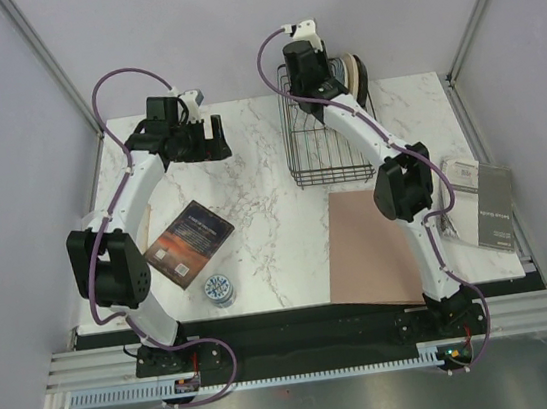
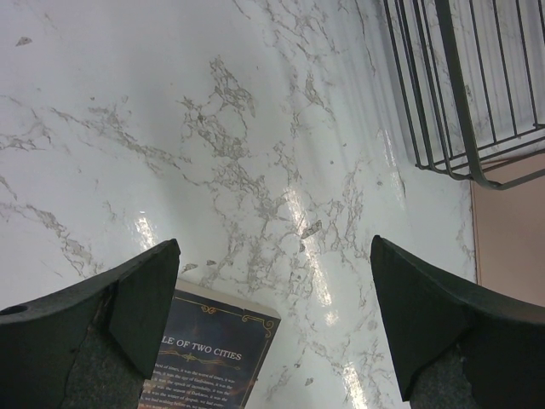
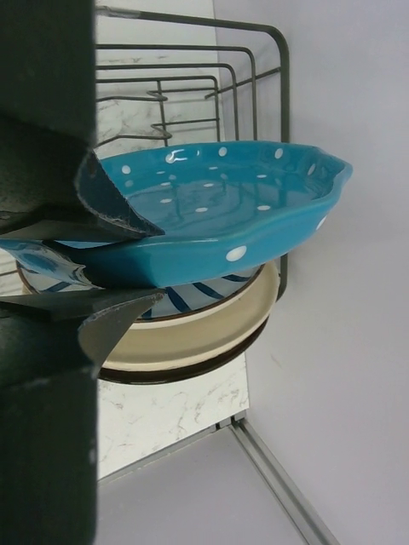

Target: Load the plates into the dish rack

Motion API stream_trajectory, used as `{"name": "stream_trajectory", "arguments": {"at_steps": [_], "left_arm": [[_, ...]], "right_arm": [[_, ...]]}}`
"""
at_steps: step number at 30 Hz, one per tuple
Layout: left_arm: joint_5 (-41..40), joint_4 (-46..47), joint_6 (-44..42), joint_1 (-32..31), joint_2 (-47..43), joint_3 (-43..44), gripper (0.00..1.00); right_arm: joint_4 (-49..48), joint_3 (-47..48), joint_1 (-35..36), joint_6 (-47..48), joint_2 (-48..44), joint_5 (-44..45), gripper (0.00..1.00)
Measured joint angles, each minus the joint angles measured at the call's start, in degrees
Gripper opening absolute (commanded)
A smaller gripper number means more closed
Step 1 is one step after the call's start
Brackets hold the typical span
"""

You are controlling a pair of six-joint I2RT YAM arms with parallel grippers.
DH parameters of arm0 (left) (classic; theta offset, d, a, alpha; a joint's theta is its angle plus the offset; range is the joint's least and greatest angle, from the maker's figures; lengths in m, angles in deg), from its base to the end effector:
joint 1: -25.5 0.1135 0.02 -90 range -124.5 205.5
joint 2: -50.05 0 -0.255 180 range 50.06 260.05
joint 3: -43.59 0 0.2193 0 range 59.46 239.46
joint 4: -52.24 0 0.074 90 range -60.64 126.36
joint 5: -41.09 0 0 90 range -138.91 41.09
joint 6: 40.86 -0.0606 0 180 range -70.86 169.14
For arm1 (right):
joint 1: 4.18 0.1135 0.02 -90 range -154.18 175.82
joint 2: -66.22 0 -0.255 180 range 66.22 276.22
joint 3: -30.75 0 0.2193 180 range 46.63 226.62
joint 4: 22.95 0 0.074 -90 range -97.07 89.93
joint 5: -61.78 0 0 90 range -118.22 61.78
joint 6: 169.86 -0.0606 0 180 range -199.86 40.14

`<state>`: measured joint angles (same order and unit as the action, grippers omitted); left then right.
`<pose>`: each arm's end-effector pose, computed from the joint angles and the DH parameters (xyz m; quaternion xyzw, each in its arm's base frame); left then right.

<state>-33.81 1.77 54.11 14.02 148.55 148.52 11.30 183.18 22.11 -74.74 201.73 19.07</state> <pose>0.3603 -0.0893 0.2981 0.1030 0.9083 -0.1751 0.3657 0.4874 0.1911 0.3217 0.0290 0.7747 -0.2179 0.5929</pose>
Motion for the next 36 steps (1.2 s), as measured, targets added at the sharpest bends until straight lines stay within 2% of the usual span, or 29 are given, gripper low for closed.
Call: {"name": "stream_trajectory", "arguments": {"at_steps": [3, 9, 36], "left_arm": [[0.1, 0.0, 0.0, 0.0, 0.0, 0.0, 1.0], [0.5, 0.0, 0.0, 0.0, 0.7, 0.3, 1.0], [0.7, 0.0, 0.0, 0.0, 2.3, 0.7, 1.0]], "right_arm": [[-5.1, -2.2, 0.2, 2.8, -0.2, 0.4, 0.0], [-9.3, -2.5, 0.6, 8.0, -0.2, 1.4, 0.0], [-11.6, -4.9, 1.6, 9.3, -0.2, 4.3, 0.0]]}}
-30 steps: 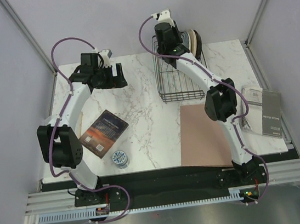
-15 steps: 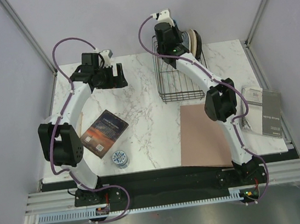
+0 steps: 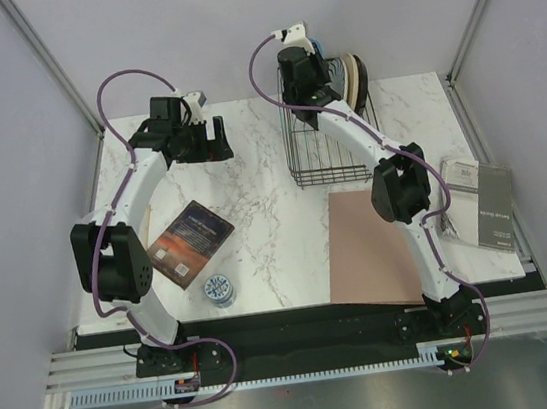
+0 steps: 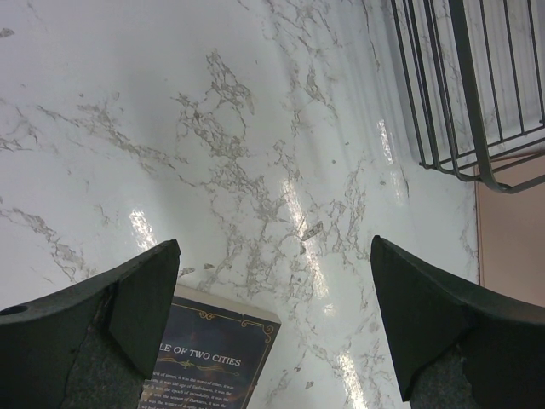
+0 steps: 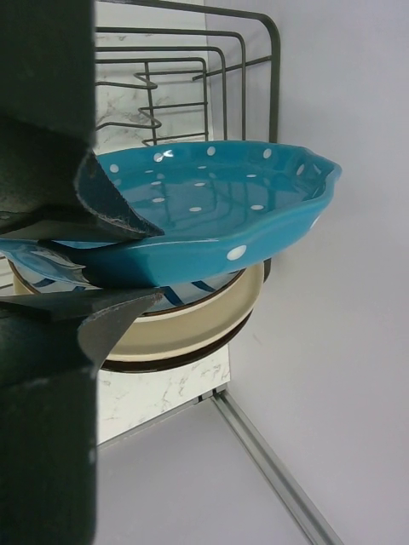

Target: Load the plates into the dish rack

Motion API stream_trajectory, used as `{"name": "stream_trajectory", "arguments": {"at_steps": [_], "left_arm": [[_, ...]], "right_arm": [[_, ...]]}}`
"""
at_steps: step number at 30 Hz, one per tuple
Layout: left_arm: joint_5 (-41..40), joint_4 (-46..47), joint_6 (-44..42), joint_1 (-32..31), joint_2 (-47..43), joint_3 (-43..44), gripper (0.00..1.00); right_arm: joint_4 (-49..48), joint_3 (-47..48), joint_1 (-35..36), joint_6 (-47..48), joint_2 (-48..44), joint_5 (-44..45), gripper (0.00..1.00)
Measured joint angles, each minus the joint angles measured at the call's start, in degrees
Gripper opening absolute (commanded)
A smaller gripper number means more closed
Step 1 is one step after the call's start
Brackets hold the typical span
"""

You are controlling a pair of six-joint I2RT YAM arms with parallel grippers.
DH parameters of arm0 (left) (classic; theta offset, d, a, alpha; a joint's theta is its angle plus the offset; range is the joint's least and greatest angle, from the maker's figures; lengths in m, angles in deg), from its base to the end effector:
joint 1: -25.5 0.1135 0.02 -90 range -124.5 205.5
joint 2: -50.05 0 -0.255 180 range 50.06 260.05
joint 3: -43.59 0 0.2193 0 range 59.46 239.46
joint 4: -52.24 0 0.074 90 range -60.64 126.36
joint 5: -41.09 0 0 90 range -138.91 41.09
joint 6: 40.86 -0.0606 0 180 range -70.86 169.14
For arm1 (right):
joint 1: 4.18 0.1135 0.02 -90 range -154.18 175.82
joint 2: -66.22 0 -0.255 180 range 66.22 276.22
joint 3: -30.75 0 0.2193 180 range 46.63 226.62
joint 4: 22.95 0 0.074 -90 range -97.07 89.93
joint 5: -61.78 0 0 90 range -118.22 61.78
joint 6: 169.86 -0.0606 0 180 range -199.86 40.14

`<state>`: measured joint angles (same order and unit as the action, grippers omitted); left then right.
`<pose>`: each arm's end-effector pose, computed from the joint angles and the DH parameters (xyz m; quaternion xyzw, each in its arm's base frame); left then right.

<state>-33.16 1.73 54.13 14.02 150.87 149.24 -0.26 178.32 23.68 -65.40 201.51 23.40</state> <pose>0.3680 -0.0915 0.2878 0.1035 0.9130 -0.1791 0.3516 0.4866 0.2035 0.3194 0.0102 0.7456 -0.2650 0.6113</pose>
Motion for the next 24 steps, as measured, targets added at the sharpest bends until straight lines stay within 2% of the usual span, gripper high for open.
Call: {"name": "stream_trajectory", "arguments": {"at_steps": [15, 24], "left_arm": [[1.0, 0.0, 0.0, 0.0, 1.0, 0.3, 1.0], [1.1, 0.0, 0.0, 0.0, 1.0, 0.3, 1.0]], "right_arm": [[-6.0, -1.9, 0.2, 4.6, 0.0, 1.4, 0.0], [-5.8, -2.7, 0.1, 5.5, 0.0, 2.1, 0.0]]}}
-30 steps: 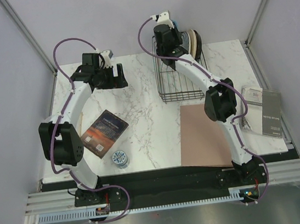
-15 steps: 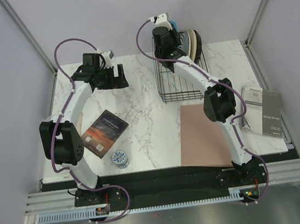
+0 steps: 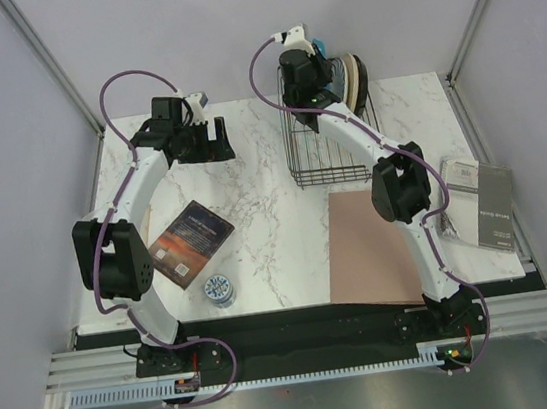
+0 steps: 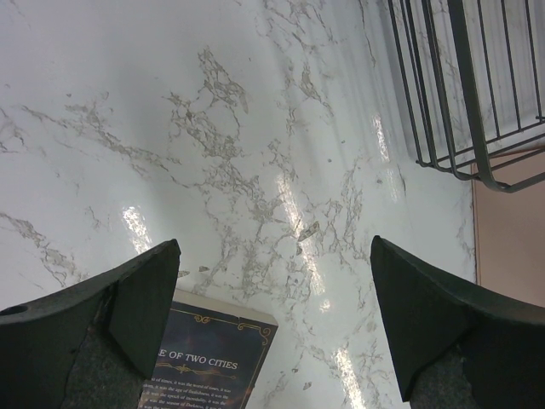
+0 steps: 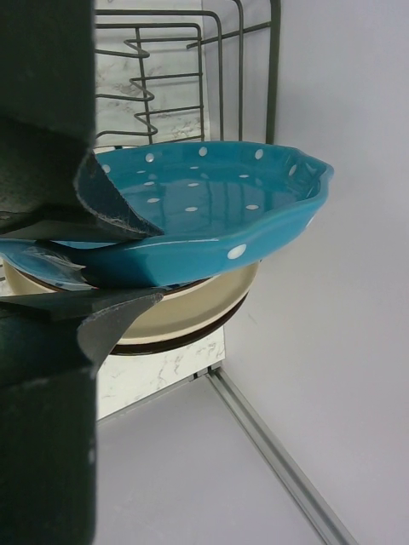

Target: Load the plates into the dish rack

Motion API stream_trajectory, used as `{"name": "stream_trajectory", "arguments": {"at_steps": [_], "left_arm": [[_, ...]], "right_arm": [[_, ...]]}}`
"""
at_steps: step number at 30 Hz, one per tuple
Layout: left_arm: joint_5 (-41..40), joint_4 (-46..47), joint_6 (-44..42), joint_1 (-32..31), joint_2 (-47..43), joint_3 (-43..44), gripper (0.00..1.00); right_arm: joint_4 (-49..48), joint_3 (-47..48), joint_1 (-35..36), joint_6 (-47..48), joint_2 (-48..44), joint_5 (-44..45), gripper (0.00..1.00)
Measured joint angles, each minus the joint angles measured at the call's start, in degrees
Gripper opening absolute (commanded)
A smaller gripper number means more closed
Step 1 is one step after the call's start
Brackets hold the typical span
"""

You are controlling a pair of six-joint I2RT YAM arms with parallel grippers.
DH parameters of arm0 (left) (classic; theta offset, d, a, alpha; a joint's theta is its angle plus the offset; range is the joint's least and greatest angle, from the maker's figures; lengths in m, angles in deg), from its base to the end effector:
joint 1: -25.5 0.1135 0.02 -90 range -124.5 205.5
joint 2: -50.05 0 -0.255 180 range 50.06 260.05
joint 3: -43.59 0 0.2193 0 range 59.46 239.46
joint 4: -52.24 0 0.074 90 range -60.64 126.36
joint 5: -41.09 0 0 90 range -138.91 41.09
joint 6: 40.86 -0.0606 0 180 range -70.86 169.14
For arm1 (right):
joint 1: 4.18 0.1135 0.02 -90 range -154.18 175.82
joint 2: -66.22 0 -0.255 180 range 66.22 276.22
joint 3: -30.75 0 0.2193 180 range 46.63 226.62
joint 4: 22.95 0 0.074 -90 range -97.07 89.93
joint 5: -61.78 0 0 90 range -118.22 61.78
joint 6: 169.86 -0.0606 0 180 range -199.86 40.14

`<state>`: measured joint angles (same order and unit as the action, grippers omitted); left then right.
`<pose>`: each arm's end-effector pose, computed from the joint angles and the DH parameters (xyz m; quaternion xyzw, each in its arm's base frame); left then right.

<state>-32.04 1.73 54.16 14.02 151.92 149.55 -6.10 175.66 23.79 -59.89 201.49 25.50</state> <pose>0.3710 -0.0933 0.2831 0.1061 0.9140 -0.1875 0.3438 0.4878 0.2037 0.3159 0.0011 0.7329 -0.2970 0.6121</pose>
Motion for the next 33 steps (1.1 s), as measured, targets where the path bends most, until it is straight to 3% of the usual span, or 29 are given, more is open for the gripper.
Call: {"name": "stream_trajectory", "arguments": {"at_steps": [10, 11, 16, 19, 21, 23, 28, 33], "left_arm": [[0.1, 0.0, 0.0, 0.0, 0.1, 0.0, 1.0], [0.1, 0.0, 0.0, 0.0, 0.2, 0.0, 1.0], [0.2, 0.0, 0.0, 0.0, 0.7, 0.0, 1.0], [0.2, 0.0, 0.0, 0.0, 0.9, 0.0, 1.0], [0.2, 0.0, 0.0, 0.0, 1.0, 0.0, 1.0], [0.2, 0.0, 0.0, 0.0, 1.2, 0.0, 1.0], [0.3, 0.0, 0.0, 0.0, 1.6, 0.0, 1.0], [0.4, -0.2, 0.0, 0.0, 1.6, 0.6, 1.0]], "right_arm": [[3.2, -0.2, 0.1, -1.6, 0.1, -0.8, 0.01], [3.4, -0.2, 0.1, -1.7, 0.2, -0.8, 0.1], [4.6, -0.2, 0.2, -2.2, 1.6, -1.1, 0.32], [5.0, -0.4, 0.3, -2.4, 2.3, -1.4, 0.36], [5.1, -0.5, 0.3, -2.2, 2.4, -1.1, 0.44], [4.5, -0.5, 0.3, -2.1, 2.4, -0.7, 0.58], [3.3, -0.6, 0.3, -1.6, 1.6, -0.5, 0.7], [3.3, -2.3, 1.0, -0.7, -1.6, -1.2, 0.97]]}}
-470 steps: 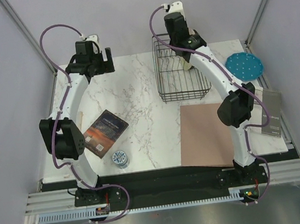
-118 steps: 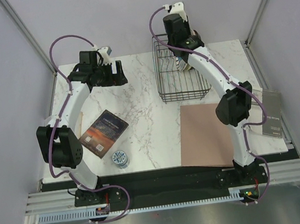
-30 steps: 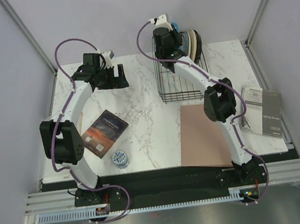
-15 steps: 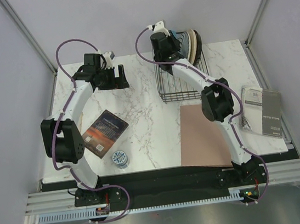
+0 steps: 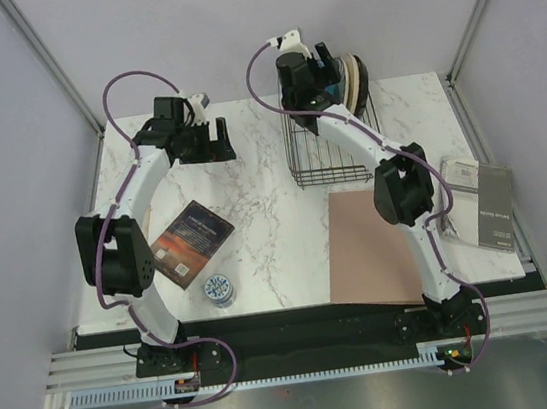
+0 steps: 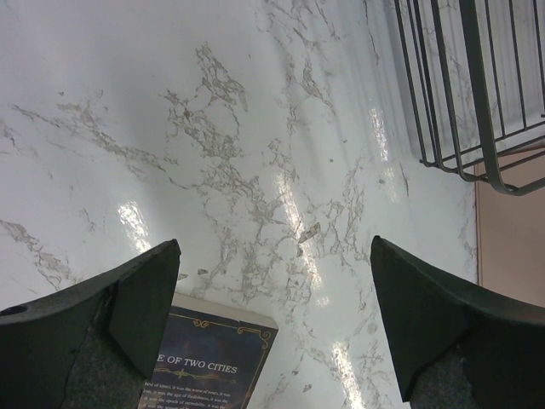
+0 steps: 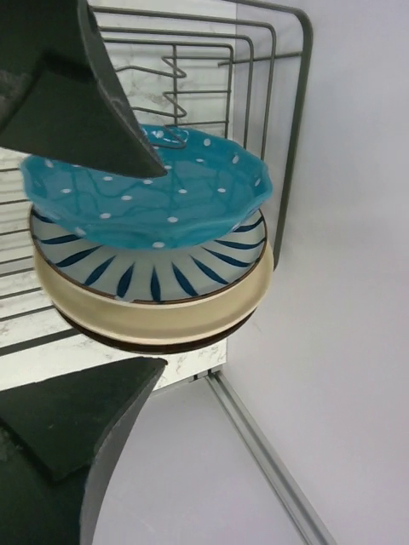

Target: Load the plates into the dish rack

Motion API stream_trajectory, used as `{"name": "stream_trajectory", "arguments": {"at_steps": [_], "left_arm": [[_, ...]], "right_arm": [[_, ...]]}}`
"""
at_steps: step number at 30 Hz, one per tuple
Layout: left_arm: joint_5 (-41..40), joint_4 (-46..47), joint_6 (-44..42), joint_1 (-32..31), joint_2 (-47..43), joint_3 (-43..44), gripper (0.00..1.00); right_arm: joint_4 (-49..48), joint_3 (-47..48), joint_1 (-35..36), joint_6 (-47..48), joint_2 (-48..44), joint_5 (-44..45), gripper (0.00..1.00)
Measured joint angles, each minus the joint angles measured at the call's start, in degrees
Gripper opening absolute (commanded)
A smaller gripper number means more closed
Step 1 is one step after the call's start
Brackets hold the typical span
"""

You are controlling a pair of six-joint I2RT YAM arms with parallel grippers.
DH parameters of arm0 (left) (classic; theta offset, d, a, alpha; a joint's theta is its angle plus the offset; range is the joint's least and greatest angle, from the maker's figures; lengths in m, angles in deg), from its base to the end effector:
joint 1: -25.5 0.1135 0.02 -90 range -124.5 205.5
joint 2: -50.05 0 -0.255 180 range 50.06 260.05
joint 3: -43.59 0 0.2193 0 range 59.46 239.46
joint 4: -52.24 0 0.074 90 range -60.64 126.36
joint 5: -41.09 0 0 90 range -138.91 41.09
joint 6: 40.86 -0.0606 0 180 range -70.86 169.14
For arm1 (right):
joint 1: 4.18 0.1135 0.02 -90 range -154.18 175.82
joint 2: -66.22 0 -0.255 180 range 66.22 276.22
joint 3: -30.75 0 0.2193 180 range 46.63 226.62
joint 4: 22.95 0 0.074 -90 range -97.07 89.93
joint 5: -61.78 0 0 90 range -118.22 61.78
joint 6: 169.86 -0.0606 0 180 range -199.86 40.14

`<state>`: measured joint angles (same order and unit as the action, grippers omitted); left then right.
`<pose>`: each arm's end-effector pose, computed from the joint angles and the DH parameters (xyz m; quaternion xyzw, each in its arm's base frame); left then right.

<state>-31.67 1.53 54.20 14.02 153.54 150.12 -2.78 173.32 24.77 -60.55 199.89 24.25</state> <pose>0.3760 -0.0947 0.2756 0.1057 0.9175 -0.1897 0.3332 0.4796 0.2104 0.3102 -0.0276 0.7475 -0.2927 0.5956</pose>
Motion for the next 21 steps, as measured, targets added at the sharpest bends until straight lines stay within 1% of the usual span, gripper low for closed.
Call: {"name": "stream_trajectory", "arguments": {"at_steps": [4, 7, 10, 11, 14, 18, 21], "left_arm": [[-0.6, -0.9, 0.0, 0.0, 0.0, 2.5, 1.0], [-1.6, -1.5, -0.1, 0.0, 0.0, 5.6, 1.0], [-2.5, -1.7, -0.5, 0.0, 0.0, 8.8, 1.0], [-2.9, -1.8, -0.8, 0.0, 0.0, 10.0, 1.0], [-3.6, -1.9, -2.0, 0.0, 0.0, 12.7, 1.0], [-3.6, -2.4, -4.3, 0.0, 0.1, 16.2, 1.0], [-3.6, -2.5, -6.4, 0.0, 0.6, 20.0, 1.0]], "right_arm": [[-0.1, -5.7, 1.0, 0.4, -7.1, -2.7, 0.98], [2.2, -10.6, 1.5, -1.3, -14.1, -5.9, 0.98], [8.1, -14.8, 0.6, -6.3, -21.0, -11.0, 0.98], [11.0, -16.6, -0.4, -9.4, -23.7, -14.8, 0.98], [16.9, -20.6, -4.6, -15.6, -29.3, -21.5, 0.98], [22.4, -23.7, -9.7, -20.1, -32.4, -26.0, 0.98], [25.0, -24.3, -10.3, -21.4, -32.4, -27.7, 0.98]]}}
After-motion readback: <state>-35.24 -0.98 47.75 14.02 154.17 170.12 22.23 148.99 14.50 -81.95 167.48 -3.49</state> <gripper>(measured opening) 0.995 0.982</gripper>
